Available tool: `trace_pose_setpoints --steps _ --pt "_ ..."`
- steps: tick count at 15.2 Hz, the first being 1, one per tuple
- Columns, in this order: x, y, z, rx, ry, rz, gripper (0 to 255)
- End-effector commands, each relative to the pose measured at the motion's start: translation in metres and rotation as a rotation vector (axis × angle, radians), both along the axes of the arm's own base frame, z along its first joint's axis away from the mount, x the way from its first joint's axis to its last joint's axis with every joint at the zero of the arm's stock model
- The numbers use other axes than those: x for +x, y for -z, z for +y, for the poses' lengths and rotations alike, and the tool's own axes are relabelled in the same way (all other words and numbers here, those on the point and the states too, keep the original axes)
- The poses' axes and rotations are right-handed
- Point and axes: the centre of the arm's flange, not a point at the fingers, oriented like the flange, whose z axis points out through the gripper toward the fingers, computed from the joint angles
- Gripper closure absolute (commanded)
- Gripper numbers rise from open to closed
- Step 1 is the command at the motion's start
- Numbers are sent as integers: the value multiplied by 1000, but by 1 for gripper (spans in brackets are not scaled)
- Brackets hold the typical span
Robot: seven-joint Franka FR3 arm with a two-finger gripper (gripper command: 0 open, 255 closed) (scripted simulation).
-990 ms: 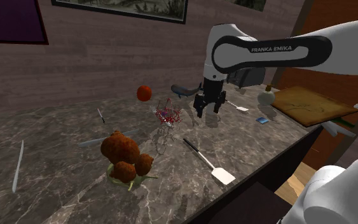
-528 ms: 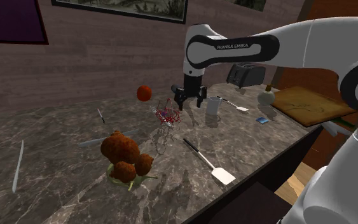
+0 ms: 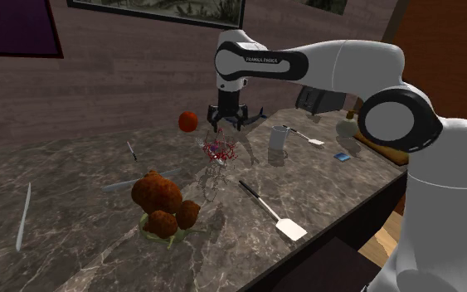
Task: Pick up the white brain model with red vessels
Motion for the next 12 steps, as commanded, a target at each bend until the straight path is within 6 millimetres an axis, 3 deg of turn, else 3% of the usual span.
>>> trace_pose_setpoints --steps 1,9,11,12 --pt "26 1 -4 -2 36 -1 0" --pt "30 41 -4 -3 41 -1 0" --pt "30 41 -4 -3 41 -1 0" --pt "30 42 -5 -3 41 -1 255"
